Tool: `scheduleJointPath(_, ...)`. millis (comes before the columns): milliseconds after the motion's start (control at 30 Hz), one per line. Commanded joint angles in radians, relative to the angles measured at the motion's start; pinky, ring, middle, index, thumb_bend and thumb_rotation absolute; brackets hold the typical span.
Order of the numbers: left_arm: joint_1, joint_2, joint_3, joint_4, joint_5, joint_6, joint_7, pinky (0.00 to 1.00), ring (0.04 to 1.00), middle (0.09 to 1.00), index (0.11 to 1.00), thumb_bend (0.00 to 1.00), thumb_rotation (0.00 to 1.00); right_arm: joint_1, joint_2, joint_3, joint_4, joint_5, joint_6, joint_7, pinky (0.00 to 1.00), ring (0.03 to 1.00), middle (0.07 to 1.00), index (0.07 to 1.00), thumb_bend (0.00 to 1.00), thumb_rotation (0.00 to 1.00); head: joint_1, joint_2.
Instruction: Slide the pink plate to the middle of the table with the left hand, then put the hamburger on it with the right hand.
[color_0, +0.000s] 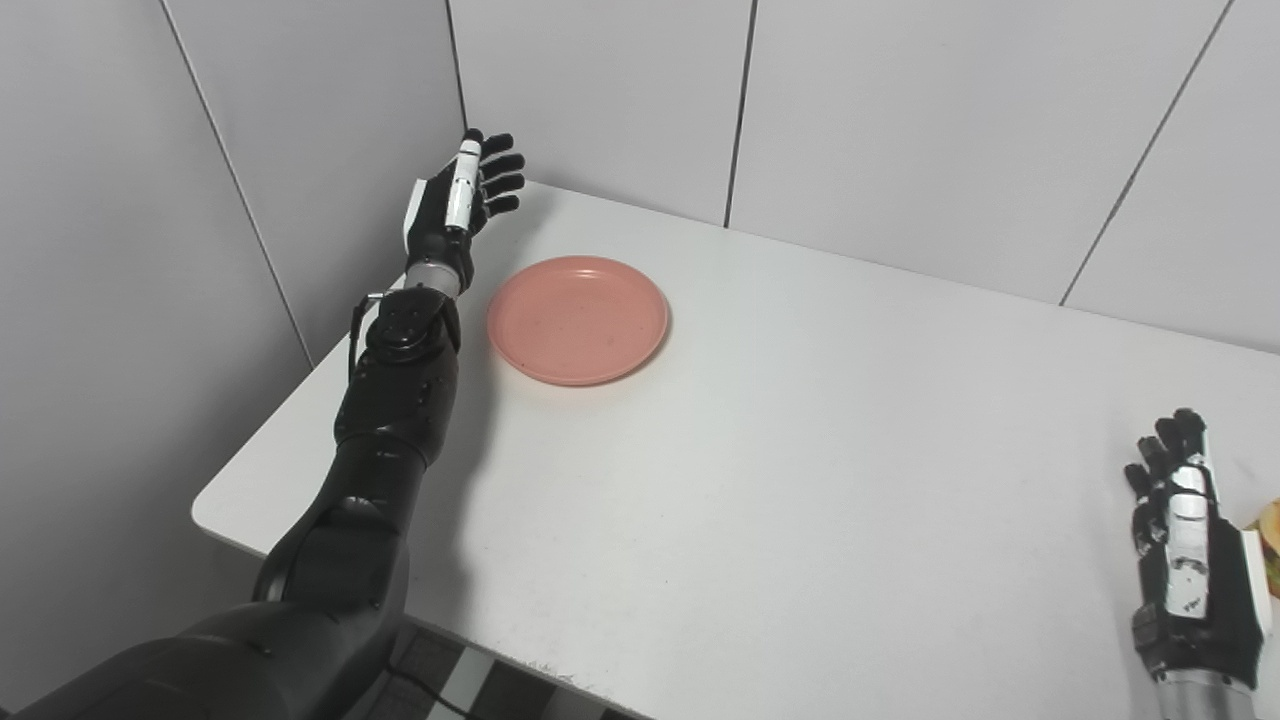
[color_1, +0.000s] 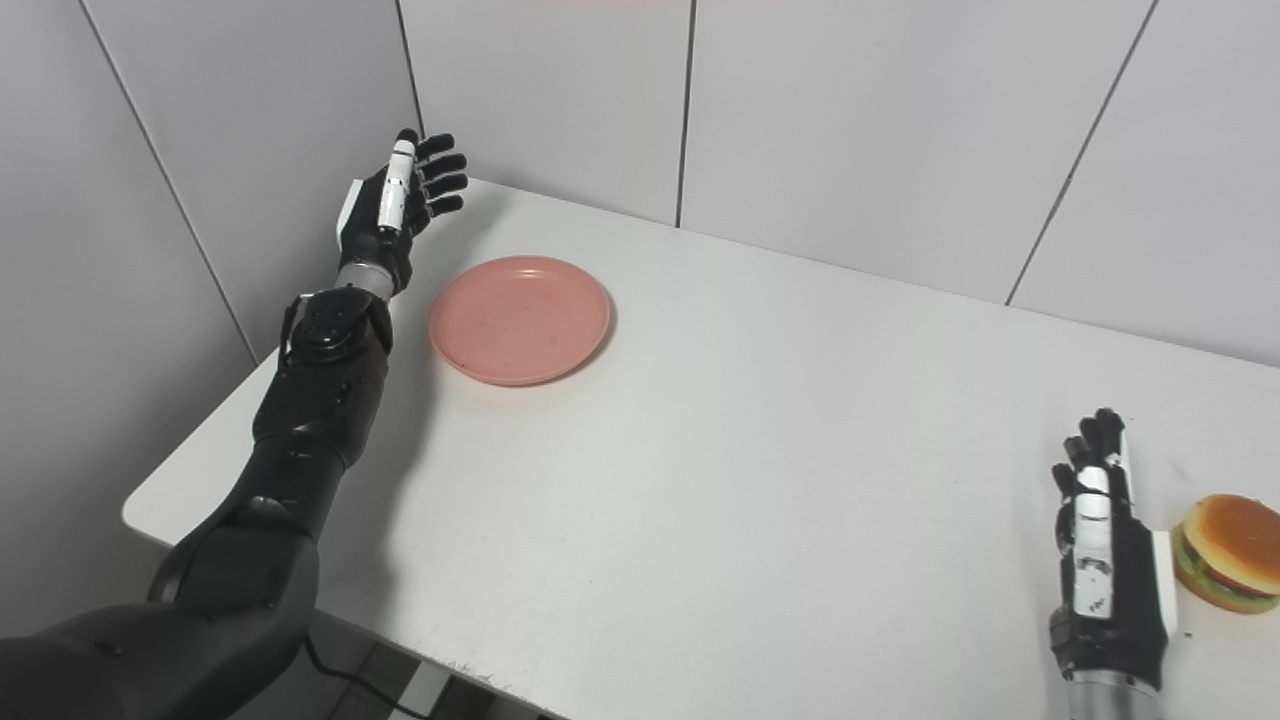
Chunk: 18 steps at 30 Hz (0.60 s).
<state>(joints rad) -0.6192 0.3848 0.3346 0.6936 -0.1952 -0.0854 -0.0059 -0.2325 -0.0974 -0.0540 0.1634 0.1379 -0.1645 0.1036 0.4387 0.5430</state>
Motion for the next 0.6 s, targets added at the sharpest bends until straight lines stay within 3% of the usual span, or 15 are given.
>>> scheduleJointPath(0, -0.048, 0.043, -0.005, -0.009, -0.001, -0.06, -0.011, 0.82, 0.802, 0.771, 0.749, 0.5, 1.0, 0.007, 0.003, 0.0, -0.004, 0.001, -0.004, 0.002, 1.0, 0.995, 1.0, 1.0, 0.5, 0.96, -0.002, 0.004)
scheduleJointPath(133, -0.046, 0.04, -0.006, 0.013, 0.003, -0.061, -0.003, 0.78, 0.788, 0.762, 0.734, 0.48, 1.0, 0.009, 0.002, -0.001, -0.009, 0.008, -0.002, 0.006, 1.0, 0.996, 1.0, 1.0, 0.5, 0.95, -0.003, 0.006)
scheduleJointPath(267, -0.04, 0.017, -0.002, -0.002, 0.001, -0.021, 0.028, 0.73, 0.764, 0.747, 0.724, 0.45, 1.0, 0.013, 0.003, 0.0, -0.025, 0.01, 0.013, 0.003, 1.0, 0.998, 1.0, 1.0, 0.49, 0.95, -0.004, 0.008)
scheduleJointPath(567, -0.007, -0.013, -0.02, -0.021, 0.007, -0.007, 0.027, 0.78, 0.789, 0.766, 0.739, 0.44, 1.0, 0.01, -0.001, 0.004, -0.025, -0.005, 0.009, -0.001, 1.0, 0.994, 1.0, 1.0, 0.47, 0.97, -0.005, 0.009)
